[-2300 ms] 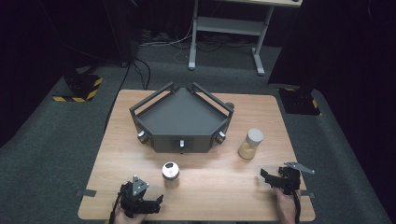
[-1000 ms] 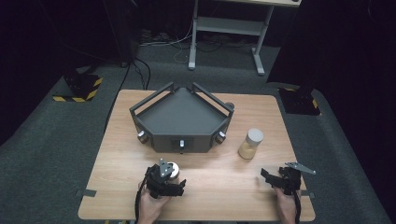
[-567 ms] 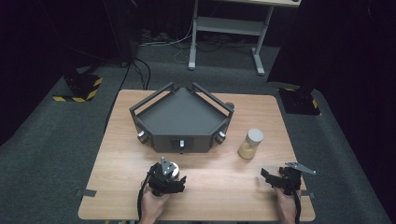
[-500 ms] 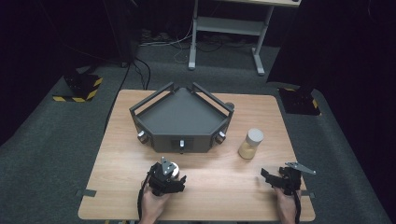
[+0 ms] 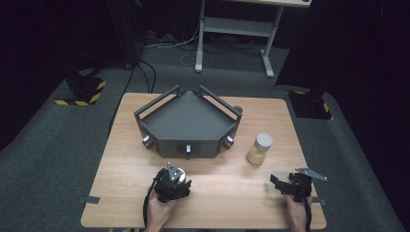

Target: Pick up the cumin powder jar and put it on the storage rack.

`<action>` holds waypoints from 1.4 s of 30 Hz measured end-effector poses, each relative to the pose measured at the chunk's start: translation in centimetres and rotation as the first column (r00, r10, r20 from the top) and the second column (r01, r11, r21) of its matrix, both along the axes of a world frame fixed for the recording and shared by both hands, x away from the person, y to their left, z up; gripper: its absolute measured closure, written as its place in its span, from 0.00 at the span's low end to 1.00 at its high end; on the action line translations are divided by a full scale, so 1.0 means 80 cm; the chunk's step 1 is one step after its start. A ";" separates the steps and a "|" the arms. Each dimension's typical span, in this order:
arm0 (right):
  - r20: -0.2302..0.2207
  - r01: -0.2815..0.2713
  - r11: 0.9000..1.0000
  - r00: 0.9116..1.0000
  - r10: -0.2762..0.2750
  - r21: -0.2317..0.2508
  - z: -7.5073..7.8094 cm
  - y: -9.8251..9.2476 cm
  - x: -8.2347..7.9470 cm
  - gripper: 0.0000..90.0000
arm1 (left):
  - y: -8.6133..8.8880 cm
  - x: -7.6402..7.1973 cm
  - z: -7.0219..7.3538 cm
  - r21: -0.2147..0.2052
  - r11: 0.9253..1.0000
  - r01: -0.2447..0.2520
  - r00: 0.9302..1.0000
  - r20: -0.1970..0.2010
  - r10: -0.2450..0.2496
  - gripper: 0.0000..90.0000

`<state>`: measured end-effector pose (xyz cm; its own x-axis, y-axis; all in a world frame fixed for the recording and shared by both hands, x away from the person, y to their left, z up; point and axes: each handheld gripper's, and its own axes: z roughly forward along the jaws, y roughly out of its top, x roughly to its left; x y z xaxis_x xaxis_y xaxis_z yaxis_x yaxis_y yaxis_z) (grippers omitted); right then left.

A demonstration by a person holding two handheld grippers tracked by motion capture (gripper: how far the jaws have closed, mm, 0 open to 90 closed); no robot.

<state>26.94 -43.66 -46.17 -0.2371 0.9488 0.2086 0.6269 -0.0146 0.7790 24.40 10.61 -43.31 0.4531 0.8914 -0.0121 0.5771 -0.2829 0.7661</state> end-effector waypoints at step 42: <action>0.008 0.005 1.000 1.000 -0.005 0.018 -0.002 -0.003 -0.002 0.07 | 0.031 0.059 0.172 0.002 0.993 0.116 0.993 0.026 -0.116 0.35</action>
